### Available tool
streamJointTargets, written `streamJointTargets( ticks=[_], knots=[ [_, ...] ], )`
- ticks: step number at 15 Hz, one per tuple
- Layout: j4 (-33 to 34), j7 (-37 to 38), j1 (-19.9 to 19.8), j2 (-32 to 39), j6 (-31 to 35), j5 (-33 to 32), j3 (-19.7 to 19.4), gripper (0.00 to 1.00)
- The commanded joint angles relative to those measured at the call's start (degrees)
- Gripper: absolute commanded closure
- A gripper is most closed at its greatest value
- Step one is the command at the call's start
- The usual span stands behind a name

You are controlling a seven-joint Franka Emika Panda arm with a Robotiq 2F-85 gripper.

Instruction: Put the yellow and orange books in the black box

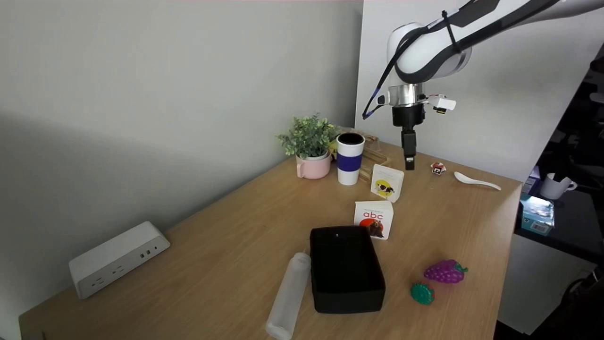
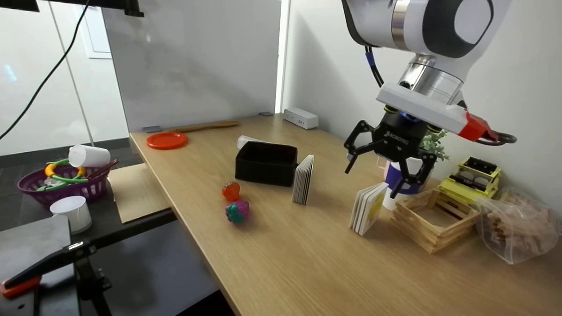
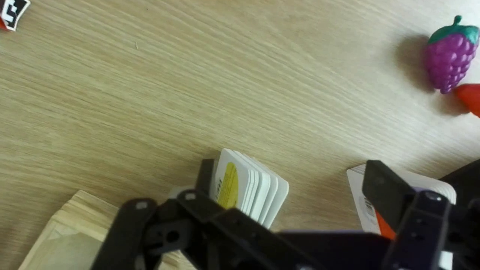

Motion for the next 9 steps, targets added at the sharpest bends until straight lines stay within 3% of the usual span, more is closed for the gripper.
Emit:
streamJointTargets(
  ticks=[1, 5, 9],
  knots=[
    [3.0, 6.1, 1.3, 2.6, 2.8, -1.8, -0.6, 0.00],
    [4.0, 12.6, 2.5, 4.1, 6.5, -4.8, -1.1, 0.00],
    [6.8, 15.1, 2.9, 6.8, 6.0, -5.8, -0.8, 0.00]
  ],
)
